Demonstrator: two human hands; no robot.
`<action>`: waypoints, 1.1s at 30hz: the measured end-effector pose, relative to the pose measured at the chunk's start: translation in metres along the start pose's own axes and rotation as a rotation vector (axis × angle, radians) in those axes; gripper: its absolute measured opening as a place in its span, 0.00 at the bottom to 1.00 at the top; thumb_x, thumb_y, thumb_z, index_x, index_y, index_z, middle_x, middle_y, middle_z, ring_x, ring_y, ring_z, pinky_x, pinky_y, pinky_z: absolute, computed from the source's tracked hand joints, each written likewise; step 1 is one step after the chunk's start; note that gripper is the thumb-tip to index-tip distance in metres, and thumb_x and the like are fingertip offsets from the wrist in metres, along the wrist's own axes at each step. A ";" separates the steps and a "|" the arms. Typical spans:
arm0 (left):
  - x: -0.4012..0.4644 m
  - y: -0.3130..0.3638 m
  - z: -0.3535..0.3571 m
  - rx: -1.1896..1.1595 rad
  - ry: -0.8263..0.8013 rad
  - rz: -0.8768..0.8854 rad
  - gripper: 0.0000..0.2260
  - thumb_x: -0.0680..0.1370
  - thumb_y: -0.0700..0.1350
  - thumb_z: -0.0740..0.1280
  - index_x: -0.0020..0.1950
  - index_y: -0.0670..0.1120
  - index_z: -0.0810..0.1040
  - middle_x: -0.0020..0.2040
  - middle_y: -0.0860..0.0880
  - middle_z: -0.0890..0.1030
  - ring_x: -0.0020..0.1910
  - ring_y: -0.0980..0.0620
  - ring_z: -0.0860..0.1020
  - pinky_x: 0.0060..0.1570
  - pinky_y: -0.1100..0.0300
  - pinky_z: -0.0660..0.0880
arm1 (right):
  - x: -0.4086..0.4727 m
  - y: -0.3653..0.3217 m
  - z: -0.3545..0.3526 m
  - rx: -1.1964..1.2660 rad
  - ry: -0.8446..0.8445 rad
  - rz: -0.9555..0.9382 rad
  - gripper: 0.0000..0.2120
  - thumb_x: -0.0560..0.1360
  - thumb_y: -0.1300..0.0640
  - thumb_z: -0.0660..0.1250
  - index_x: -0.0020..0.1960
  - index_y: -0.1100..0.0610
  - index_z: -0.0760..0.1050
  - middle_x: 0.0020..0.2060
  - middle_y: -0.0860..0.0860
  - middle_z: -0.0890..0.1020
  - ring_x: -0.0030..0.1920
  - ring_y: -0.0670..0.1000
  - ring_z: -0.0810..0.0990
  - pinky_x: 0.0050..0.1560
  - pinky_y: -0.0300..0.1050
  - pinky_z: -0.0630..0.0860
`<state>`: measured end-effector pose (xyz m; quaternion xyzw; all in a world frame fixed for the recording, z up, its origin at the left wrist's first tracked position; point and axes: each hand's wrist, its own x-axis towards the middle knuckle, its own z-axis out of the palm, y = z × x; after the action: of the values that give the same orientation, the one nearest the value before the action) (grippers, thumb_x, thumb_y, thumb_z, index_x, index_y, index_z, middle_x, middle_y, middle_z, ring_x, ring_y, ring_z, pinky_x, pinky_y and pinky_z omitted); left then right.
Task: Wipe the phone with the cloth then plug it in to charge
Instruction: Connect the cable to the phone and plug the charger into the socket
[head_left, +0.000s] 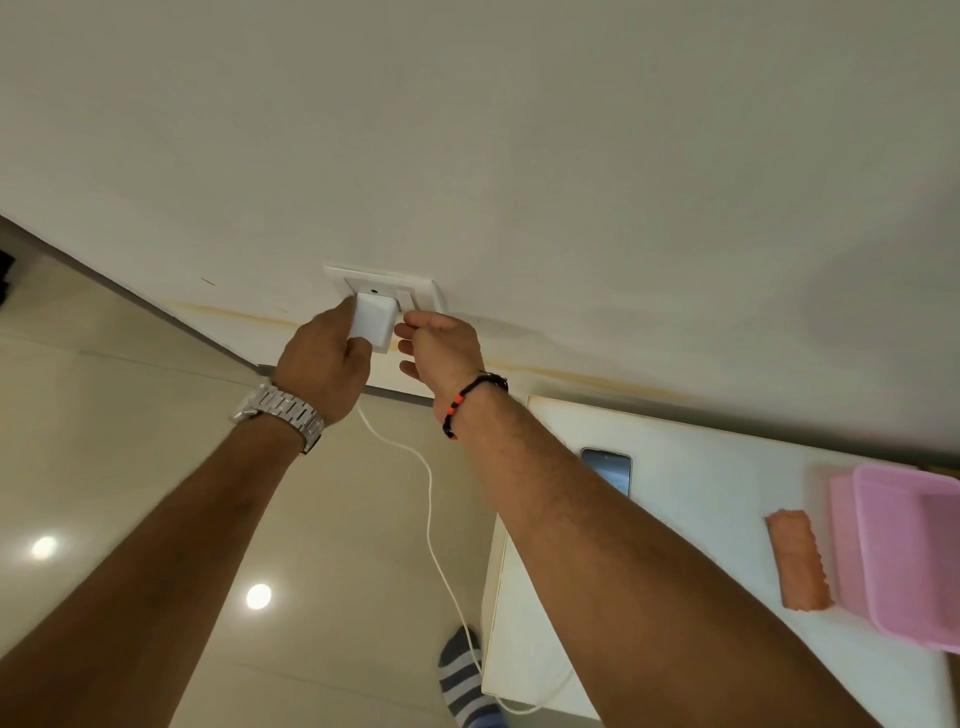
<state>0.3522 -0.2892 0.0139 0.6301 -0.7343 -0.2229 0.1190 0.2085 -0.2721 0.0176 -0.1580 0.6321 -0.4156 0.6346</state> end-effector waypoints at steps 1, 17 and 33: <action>-0.001 -0.001 0.001 -0.015 0.000 0.008 0.22 0.81 0.38 0.58 0.75 0.39 0.67 0.57 0.35 0.80 0.51 0.36 0.77 0.49 0.46 0.74 | 0.000 0.000 0.000 -0.001 0.002 0.001 0.19 0.79 0.68 0.58 0.66 0.59 0.78 0.59 0.54 0.84 0.52 0.50 0.81 0.58 0.49 0.82; -0.010 -0.009 -0.011 -0.024 -0.011 0.031 0.26 0.80 0.42 0.59 0.78 0.37 0.63 0.69 0.34 0.75 0.64 0.34 0.75 0.61 0.43 0.73 | -0.011 0.003 0.009 -0.081 -0.054 -0.038 0.24 0.78 0.68 0.56 0.71 0.55 0.75 0.62 0.51 0.81 0.50 0.45 0.79 0.59 0.51 0.81; -0.061 0.044 0.001 0.087 0.003 0.208 0.28 0.75 0.40 0.58 0.75 0.33 0.66 0.78 0.32 0.61 0.79 0.34 0.58 0.72 0.33 0.64 | -0.043 0.033 -0.041 -0.301 -0.029 -0.205 0.19 0.81 0.56 0.61 0.71 0.52 0.74 0.67 0.49 0.79 0.67 0.49 0.76 0.70 0.51 0.73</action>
<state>0.3243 -0.2251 0.0407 0.5554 -0.8045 -0.1764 0.1148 0.1872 -0.2076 0.0161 -0.3205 0.6587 -0.3766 0.5671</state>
